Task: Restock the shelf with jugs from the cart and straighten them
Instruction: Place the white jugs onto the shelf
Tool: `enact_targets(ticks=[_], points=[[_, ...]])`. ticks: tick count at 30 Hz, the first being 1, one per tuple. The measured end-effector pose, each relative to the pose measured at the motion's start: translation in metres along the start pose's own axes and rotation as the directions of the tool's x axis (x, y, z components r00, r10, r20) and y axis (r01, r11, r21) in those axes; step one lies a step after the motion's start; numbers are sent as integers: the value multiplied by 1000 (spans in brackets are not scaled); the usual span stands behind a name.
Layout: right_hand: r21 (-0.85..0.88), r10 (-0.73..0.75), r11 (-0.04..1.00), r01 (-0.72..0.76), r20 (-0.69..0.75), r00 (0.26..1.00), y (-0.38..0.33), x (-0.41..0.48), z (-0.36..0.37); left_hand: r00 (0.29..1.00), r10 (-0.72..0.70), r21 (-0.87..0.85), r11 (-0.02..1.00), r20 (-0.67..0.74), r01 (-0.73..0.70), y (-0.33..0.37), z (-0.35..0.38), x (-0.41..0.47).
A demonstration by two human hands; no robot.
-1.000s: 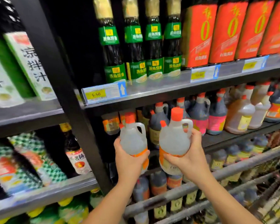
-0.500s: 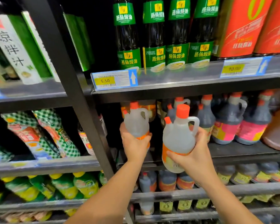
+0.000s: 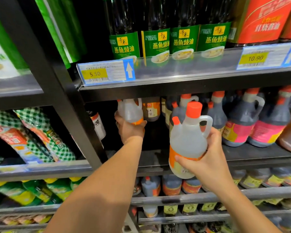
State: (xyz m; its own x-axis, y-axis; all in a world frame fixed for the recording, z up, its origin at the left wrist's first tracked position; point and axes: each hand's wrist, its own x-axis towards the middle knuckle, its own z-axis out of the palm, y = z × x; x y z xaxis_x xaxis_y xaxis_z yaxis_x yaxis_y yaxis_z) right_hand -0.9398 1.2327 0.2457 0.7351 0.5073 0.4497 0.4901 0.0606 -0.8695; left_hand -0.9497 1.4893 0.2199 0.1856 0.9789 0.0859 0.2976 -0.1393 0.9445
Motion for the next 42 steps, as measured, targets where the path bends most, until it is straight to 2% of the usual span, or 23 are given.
enact_targets(ticks=[7,13,18,21,23,25,28,31,38,40,42], points=[[-21,20,1000,-20,-4,1000,2,-3,3,999,33,-44,998,-34,-35,-1,3,12],[-33,43,998,-44,-9,999,-5,-8,3,999,-32,-55,998,-11,31,5,1,25],[-58,32,998,-34,-36,999,-15,-14,1,990,-138,11,990,31,138,3,-6,13],[-62,41,997,-43,-38,998,-20,-19,3,987,-148,21,989,55,147,6,-13,2],[-69,51,996,-54,-38,998,-25,-20,6,993,-93,16,996,77,93,9,-21,-12],[-77,50,996,-53,-42,998,-29,-21,12,989,29,-41,999,144,-23,7,-35,-33],[-63,48,997,-51,-39,998,-36,-18,23,929,229,-167,968,290,-186,1,-69,-66],[-54,29,998,-32,-52,998,-42,-11,36,857,351,-216,933,377,-288,2,-108,-90],[-94,37,995,-43,-72,997,-40,12,68,741,444,-307,894,504,-327,1,-183,-115],[-115,36,992,-46,-88,995,-36,18,79,739,467,-323,881,486,-345,-3,-197,-116],[-138,50,988,-65,-114,992,-30,24,89,770,485,-326,869,415,-372,-7,-210,-114]])
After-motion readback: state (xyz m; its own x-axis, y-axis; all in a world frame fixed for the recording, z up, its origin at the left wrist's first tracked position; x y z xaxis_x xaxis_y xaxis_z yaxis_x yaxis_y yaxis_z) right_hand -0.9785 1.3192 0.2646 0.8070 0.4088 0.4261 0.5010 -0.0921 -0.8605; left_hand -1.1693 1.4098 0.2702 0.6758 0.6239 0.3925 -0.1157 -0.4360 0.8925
